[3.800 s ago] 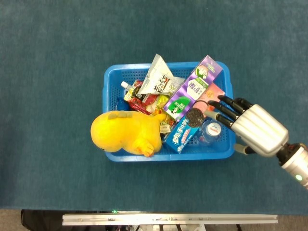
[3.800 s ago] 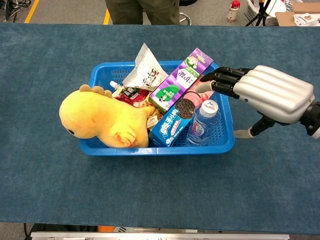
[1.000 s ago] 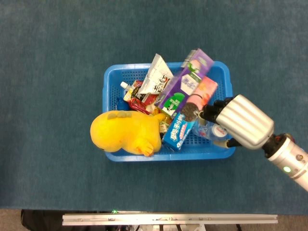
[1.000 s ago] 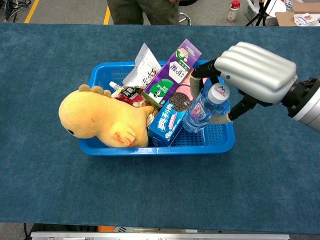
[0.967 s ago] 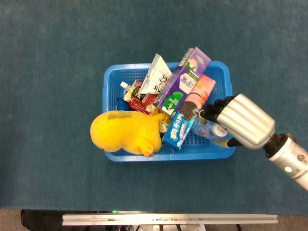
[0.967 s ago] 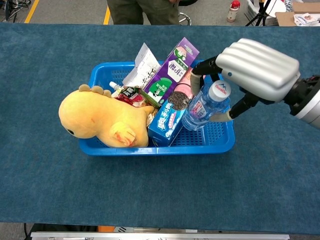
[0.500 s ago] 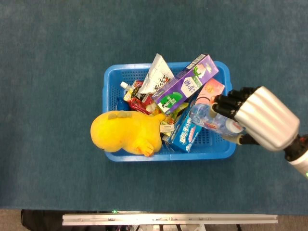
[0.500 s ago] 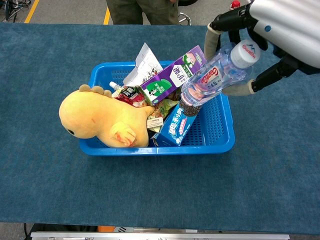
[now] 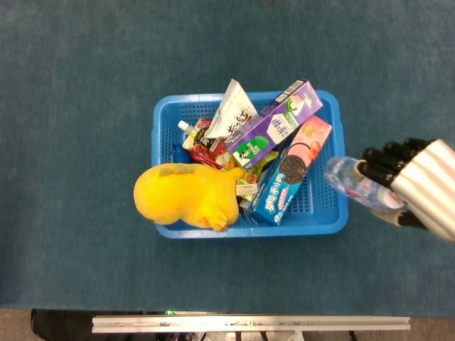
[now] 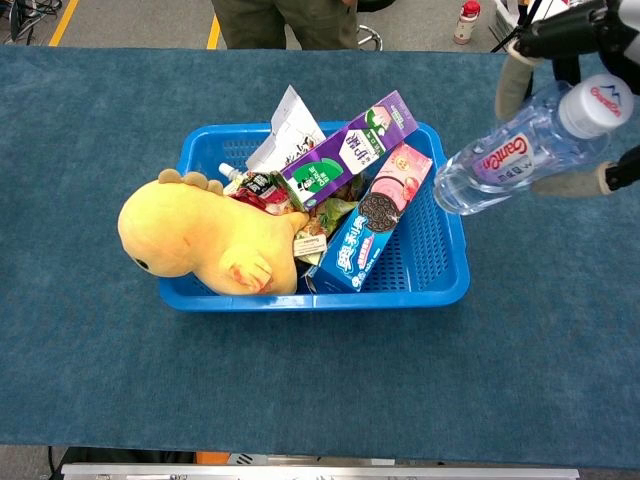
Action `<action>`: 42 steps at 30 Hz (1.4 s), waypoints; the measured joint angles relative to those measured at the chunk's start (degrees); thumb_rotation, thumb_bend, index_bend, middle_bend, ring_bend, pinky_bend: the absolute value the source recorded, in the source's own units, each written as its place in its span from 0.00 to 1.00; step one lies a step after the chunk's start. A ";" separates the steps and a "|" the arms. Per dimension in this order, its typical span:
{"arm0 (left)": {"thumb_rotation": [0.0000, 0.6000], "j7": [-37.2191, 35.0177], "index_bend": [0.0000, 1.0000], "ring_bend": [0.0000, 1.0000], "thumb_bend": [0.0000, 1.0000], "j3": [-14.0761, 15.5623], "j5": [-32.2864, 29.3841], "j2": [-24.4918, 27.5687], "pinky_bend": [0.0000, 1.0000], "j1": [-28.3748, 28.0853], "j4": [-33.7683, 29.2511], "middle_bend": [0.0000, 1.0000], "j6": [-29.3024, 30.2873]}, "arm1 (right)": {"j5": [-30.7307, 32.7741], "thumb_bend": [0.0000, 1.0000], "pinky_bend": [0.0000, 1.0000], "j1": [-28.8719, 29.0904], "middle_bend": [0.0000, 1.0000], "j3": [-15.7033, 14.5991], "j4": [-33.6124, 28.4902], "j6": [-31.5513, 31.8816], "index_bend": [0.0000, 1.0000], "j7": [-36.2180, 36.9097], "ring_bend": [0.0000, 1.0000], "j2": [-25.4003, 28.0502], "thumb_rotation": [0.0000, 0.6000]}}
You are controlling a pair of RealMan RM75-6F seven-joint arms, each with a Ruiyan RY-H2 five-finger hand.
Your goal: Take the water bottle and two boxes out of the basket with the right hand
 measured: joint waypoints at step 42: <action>1.00 0.07 0.27 0.04 0.20 -0.54 -0.49 -1.07 0.22 -0.31 0.83 0.10 0.06 | 5.96 0.20 0.74 -7.59 0.63 -7.75 17.63 -8.24 0.63 6.74 0.57 -4.69 1.00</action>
